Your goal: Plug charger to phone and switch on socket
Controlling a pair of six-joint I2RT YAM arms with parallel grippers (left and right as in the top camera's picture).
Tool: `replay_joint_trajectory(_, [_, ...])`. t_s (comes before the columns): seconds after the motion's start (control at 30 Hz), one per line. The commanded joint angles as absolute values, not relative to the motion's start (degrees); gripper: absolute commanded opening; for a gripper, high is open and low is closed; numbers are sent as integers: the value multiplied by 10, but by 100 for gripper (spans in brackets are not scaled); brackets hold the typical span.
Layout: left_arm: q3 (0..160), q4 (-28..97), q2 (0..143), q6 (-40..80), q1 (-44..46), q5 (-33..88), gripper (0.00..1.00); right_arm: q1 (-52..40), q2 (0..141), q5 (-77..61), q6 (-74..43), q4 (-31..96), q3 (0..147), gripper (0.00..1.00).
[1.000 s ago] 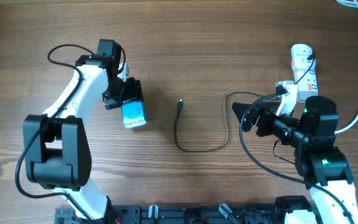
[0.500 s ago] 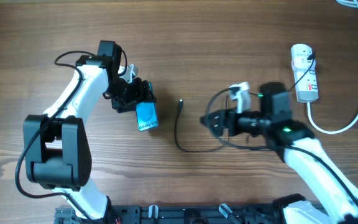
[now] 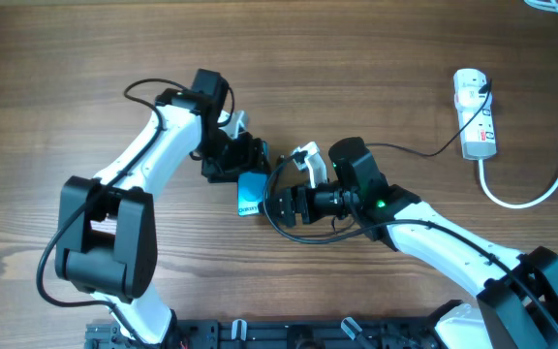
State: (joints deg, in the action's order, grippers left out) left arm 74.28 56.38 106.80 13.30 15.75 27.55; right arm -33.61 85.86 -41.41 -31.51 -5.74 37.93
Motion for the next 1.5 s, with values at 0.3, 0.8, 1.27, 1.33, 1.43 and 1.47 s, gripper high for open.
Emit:
replay_joint_trajectory(0.3, [743,561,997,139,189,357,72,-340,868,-342,-392,-75,395,77])
replay_joint_trajectory(0.8, [743,533,973,140,241,318,75,-340,868,-335,-452,-112,395,28])
replay_joint_trajectory(1.27, [743,518,973,137,240,317,100,-338,868,-336,-449,-116,395,4])
replay_joint_trajectory(1.33, [743,519,971,137,234,314,100,-333,867,-352,-445,-120,395,4])
replay_joint_trajectory(1.43, [743,518,959,137,203,325,98,-306,867,-420,-435,-147,395,4])
replay_joint_trajectory(1.47, [743,517,953,133,192,343,97,-296,867,-435,-435,-155,395,4])
